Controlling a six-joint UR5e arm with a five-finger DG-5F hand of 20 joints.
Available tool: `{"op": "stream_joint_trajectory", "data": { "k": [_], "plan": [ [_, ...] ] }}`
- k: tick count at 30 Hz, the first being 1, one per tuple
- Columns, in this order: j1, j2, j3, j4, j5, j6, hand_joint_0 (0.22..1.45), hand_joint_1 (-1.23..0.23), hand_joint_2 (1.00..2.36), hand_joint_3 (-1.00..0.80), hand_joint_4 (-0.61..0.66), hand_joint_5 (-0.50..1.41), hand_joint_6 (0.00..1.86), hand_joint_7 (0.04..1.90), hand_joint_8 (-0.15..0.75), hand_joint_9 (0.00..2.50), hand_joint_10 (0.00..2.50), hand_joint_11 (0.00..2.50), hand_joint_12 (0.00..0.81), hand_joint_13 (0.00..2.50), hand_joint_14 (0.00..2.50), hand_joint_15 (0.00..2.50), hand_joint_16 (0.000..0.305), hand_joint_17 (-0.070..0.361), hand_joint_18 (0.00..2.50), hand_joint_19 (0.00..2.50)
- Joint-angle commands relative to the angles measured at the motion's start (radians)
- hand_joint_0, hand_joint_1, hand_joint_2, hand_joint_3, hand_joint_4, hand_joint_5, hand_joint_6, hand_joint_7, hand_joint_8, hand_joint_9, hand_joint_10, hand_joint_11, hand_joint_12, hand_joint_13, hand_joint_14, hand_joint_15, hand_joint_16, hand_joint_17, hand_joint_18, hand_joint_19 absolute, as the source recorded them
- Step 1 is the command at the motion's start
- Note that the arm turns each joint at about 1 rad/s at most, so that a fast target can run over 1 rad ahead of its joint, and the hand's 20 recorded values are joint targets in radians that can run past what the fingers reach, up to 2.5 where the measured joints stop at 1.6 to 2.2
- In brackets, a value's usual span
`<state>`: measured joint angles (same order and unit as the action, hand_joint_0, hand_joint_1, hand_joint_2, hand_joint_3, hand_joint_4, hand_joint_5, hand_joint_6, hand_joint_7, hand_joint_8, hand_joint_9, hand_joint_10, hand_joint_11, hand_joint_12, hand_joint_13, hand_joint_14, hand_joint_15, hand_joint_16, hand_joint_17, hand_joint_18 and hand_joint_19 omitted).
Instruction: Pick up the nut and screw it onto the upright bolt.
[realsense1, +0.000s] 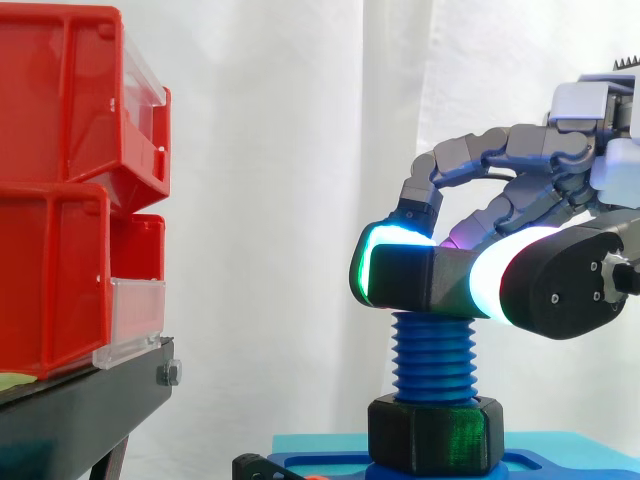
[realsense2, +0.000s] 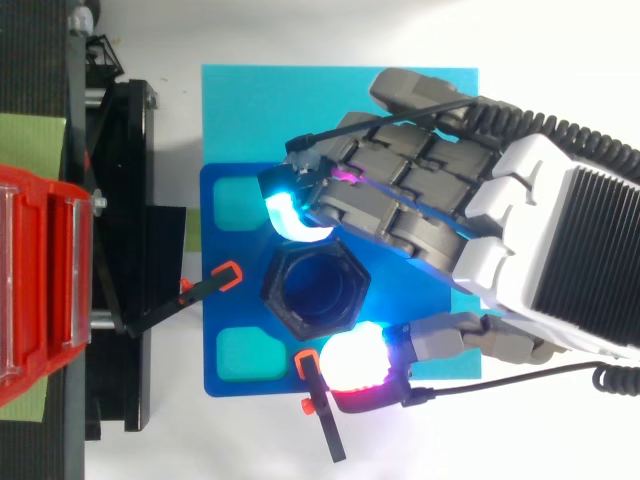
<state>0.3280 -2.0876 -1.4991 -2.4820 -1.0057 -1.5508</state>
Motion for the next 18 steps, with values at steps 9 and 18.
{"op": "stream_joint_trajectory", "data": {
  "k": [9,18],
  "plan": [
    [-0.01,-0.011,0.0,0.026,-0.017,0.0,0.52,-0.54,1.0,-0.5,0.24,-0.16,0.6,1.1,0.273,0.71,0.0,0.0,0.259,0.82,0.0,0.02,0.032,0.072,0.67,0.14],
    [-0.012,-0.011,0.0,0.045,-0.028,-0.002,0.52,-0.54,1.0,-0.5,0.25,-0.16,0.6,1.1,0.273,0.71,0.0,0.0,0.256,0.82,0.0,0.03,0.032,0.072,0.7,0.16]
  ]
}}
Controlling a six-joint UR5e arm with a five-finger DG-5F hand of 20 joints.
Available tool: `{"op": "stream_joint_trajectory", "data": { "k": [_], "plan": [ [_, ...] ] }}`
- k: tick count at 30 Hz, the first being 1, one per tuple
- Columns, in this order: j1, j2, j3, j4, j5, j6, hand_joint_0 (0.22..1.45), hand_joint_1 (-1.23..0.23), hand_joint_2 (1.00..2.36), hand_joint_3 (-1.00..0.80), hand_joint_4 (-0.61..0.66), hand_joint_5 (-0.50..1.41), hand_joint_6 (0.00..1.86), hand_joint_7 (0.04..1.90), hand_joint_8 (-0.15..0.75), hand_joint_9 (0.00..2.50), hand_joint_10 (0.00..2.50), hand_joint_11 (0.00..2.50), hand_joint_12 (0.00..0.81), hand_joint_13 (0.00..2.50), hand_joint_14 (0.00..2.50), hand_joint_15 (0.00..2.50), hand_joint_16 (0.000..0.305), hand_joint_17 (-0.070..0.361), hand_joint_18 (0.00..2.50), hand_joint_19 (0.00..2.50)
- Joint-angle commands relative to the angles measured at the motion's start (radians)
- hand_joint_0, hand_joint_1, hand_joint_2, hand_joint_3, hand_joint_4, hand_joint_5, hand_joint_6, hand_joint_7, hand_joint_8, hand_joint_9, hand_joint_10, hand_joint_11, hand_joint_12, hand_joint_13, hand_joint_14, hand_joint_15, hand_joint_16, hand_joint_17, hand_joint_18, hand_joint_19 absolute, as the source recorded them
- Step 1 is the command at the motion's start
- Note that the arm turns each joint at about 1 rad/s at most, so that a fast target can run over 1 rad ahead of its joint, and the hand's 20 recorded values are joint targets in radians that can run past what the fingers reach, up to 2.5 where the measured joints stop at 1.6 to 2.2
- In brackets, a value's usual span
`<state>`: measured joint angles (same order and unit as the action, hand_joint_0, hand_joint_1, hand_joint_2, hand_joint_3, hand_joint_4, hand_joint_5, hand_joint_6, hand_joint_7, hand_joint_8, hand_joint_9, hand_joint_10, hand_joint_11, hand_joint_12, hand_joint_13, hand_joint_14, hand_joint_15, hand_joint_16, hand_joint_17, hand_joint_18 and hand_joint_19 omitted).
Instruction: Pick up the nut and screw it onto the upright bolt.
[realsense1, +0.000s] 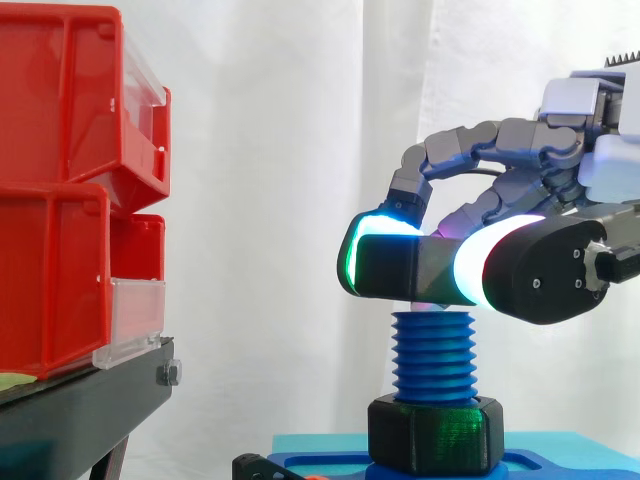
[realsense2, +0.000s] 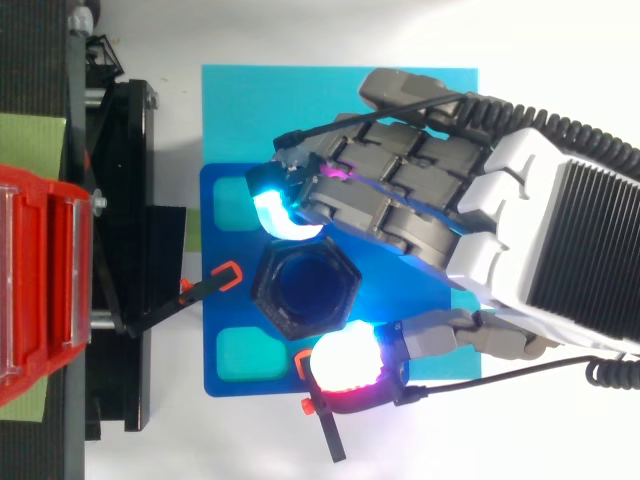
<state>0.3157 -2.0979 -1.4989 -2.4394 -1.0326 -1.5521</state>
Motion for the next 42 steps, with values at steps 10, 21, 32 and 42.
{"op": "stream_joint_trajectory", "data": {
  "k": [10,21,32,42],
  "plan": [
    [-0.001,-0.005,0.0,0.002,0.0,0.0,0.52,-0.54,1.0,-0.5,0.25,-0.16,0.6,1.11,0.272,0.71,0.0,0.0,0.256,0.83,0.0,0.03,0.033,0.073,0.71,0.16],
    [-0.001,-0.007,0.0,-0.001,0.0,0.0,0.52,-0.54,1.0,-0.5,0.24,-0.16,0.6,1.11,0.272,0.71,0.0,0.0,0.254,0.84,0.0,0.03,0.033,0.074,0.72,0.16],
    [0.0,-0.005,-0.001,-0.006,0.002,0.001,0.52,-0.54,1.0,-0.5,0.23,-0.16,0.59,1.11,0.273,0.71,0.0,0.0,0.253,0.85,0.0,0.04,0.033,0.074,0.73,0.17],
    [0.003,-0.007,0.0,-0.013,0.002,0.001,0.52,-0.54,1.0,-0.5,0.23,-0.16,0.59,1.11,0.273,0.71,0.0,0.0,0.251,0.86,0.0,0.05,0.033,0.074,0.73,0.18]
  ]
}}
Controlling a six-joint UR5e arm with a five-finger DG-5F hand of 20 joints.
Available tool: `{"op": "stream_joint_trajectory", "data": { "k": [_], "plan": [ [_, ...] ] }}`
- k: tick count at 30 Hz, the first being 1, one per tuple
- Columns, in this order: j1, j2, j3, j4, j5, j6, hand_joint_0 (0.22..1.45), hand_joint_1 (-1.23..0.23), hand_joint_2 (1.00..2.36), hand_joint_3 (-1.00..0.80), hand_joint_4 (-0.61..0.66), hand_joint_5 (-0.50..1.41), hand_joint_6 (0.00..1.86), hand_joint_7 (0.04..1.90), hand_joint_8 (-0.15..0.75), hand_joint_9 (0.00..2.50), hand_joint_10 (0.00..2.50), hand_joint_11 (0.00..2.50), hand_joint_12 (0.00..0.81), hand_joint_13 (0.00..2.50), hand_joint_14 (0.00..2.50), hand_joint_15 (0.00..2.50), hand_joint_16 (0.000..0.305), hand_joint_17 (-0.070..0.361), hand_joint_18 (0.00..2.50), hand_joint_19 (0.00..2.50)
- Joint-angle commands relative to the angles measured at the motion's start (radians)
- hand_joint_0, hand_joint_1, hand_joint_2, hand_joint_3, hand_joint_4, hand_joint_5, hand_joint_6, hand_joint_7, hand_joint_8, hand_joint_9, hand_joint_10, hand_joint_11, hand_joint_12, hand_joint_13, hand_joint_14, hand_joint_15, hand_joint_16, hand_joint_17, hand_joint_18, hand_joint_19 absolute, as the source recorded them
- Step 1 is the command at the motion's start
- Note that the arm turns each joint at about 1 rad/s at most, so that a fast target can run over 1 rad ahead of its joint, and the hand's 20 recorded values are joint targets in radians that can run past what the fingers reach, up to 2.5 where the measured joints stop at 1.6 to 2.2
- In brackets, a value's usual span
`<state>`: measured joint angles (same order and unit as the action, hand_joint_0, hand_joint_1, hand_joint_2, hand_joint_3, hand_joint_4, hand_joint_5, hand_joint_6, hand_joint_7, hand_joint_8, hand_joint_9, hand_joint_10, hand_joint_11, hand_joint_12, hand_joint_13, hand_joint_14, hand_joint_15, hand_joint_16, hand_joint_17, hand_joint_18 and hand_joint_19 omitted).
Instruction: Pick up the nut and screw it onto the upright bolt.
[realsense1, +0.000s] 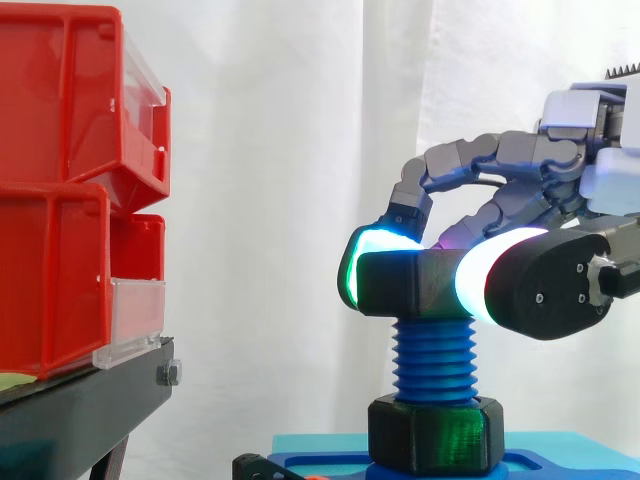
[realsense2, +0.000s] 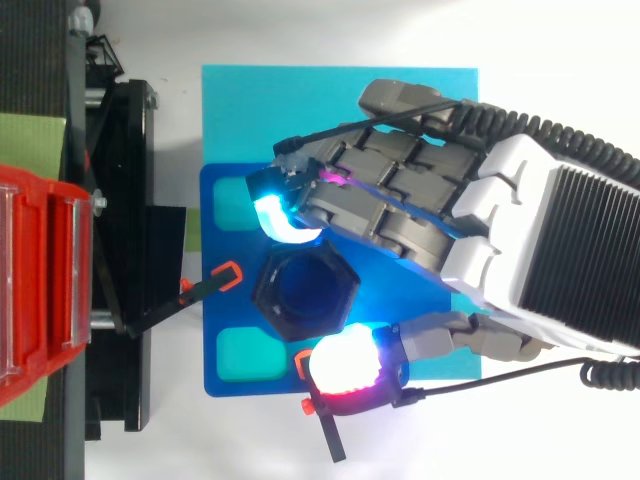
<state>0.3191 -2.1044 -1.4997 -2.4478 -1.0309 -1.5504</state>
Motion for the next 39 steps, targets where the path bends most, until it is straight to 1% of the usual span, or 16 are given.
{"op": "stream_joint_trajectory", "data": {
  "k": [1,10,14,17,26,29,33,39],
  "plan": [
    [0.0,0.0,-0.001,-0.007,0.0,0.0,0.52,-0.54,1.0,-0.5,0.23,-0.16,0.59,1.11,0.272,0.71,0.0,0.0,0.253,0.87,0.0,0.05,0.033,0.074,0.73,0.18],
    [0.001,0.0,-0.001,-0.017,0.0,0.0,0.53,-0.54,1.0,-0.5,0.23,-0.16,0.59,1.11,0.271,0.71,0.0,0.0,0.25,0.88,0.0,0.06,0.033,0.074,0.74,0.18],
    [0.0,0.0,-0.001,-0.017,0.0,0.0,0.53,-0.54,1.0,-0.5,0.23,-0.16,0.59,1.12,0.271,0.72,0.0,0.0,0.25,0.89,0.0,0.06,0.033,0.074,0.74,0.19],
    [-0.005,0.0,0.001,-0.017,0.0,0.001,0.53,-0.54,1.0,-0.5,0.23,-0.16,0.59,1.11,0.271,0.72,0.0,0.0,0.25,0.89,0.0,0.07,0.033,0.074,0.75,0.18],
    [-0.005,0.0,-0.001,-0.017,-0.002,0.001,0.53,-0.54,1.0,-0.5,0.24,-0.16,0.59,1.11,0.271,0.72,0.0,0.0,0.25,0.89,0.0,0.07,0.033,0.074,0.75,0.18],
    [-0.006,0.0,-0.001,-0.017,-0.008,0.001,0.53,-0.54,1.0,-0.5,0.24,-0.16,0.59,1.12,0.271,0.72,0.0,0.0,0.247,0.9,0.0,0.07,0.033,0.074,0.75,0.19],
    [-0.008,0.0,-0.001,-0.017,-0.008,0.0,0.53,-0.54,1.0,-0.5,0.23,-0.16,0.59,1.11,0.271,0.72,0.0,0.0,0.248,0.9,0.0,0.07,0.033,0.074,0.75,0.19],
    [-0.006,0.0,-0.001,-0.019,-0.008,0.0,0.53,-0.54,1.0,-0.5,0.23,-0.16,0.59,1.12,0.272,0.72,0.0,0.0,0.248,0.9,0.0,0.07,0.033,0.074,0.76,0.19]
  ]
}}
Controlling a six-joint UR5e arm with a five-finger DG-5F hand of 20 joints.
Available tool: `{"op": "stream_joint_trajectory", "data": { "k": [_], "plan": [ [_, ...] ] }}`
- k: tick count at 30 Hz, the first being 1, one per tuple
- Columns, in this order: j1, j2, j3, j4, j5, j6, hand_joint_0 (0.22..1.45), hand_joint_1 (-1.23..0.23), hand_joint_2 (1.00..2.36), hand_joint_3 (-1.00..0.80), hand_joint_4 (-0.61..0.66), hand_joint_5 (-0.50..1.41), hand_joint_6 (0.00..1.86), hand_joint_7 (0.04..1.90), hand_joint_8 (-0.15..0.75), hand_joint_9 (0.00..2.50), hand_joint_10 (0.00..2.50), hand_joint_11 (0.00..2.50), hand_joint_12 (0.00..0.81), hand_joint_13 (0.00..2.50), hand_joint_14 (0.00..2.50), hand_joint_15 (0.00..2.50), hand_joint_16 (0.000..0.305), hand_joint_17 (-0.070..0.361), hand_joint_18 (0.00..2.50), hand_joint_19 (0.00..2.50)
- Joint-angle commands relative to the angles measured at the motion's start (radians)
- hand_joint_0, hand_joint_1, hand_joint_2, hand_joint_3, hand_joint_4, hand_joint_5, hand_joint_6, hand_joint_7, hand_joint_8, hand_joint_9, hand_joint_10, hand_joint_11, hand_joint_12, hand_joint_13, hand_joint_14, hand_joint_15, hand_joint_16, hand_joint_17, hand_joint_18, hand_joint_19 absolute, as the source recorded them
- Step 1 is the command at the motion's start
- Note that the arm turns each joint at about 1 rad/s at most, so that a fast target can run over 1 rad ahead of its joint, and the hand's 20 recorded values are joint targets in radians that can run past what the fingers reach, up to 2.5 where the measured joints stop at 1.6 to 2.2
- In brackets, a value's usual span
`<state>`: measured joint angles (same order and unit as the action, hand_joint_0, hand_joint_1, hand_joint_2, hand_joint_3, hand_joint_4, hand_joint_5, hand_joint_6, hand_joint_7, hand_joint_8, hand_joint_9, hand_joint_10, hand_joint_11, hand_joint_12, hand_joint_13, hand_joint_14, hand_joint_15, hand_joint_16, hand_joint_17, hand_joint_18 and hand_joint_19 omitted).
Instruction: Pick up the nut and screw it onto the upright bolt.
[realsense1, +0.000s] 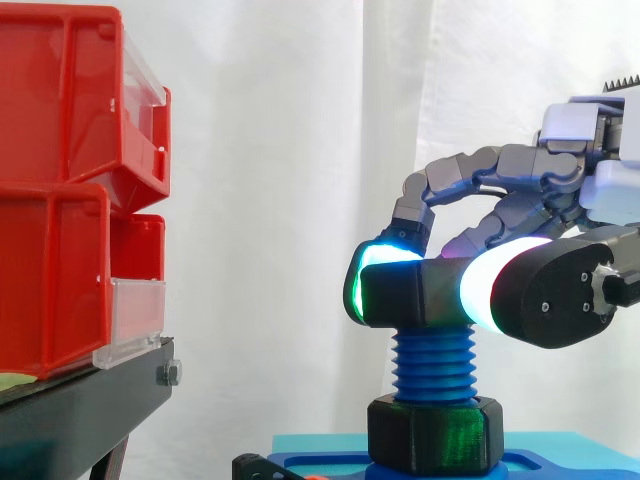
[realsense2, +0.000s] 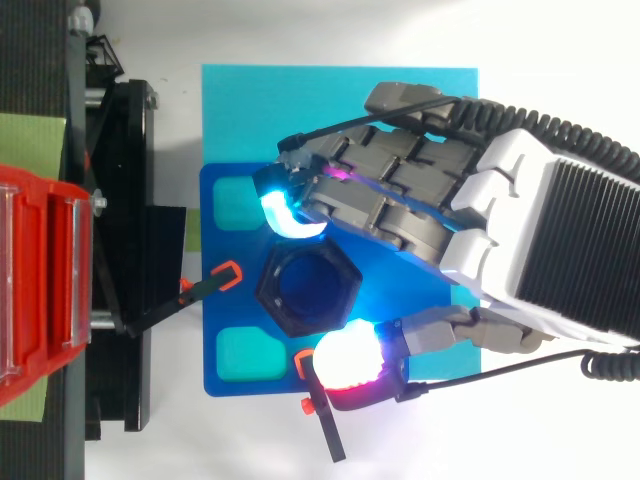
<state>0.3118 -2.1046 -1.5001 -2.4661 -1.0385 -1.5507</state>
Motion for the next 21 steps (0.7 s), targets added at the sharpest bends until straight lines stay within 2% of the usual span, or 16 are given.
{"op": "stream_joint_trajectory", "data": {
  "k": [1,7,10,21],
  "plan": [
    [0.001,0.0,0.0,0.001,0.0,0.0,0.53,-0.54,1.0,-0.5,0.23,-0.16,0.59,1.11,0.271,0.72,0.0,0.0,0.249,0.9,0.0,0.07,0.033,0.074,0.76,0.19],
    [0.0,0.0,-0.002,-0.001,0.0,0.0,0.53,-0.54,1.0,-0.5,0.24,-0.16,0.59,1.11,0.27,0.72,0.0,0.0,0.247,0.9,0.0,0.07,0.033,0.074,0.76,0.19],
    [0.0,0.0,-0.02,0.001,-0.003,0.0,0.53,-0.54,1.0,-0.5,0.23,-0.16,0.59,1.12,0.27,0.72,0.0,0.0,0.248,0.91,0.0,0.08,0.033,0.074,0.76,0.19],
    [-0.005,0.0,-0.02,-0.001,-0.009,0.0,0.53,-0.55,1.0,-0.5,0.23,-0.16,0.59,1.12,0.273,0.72,0.0,0.0,0.248,0.92,0.0,0.08,0.033,0.074,0.77,0.2]
  ]
}}
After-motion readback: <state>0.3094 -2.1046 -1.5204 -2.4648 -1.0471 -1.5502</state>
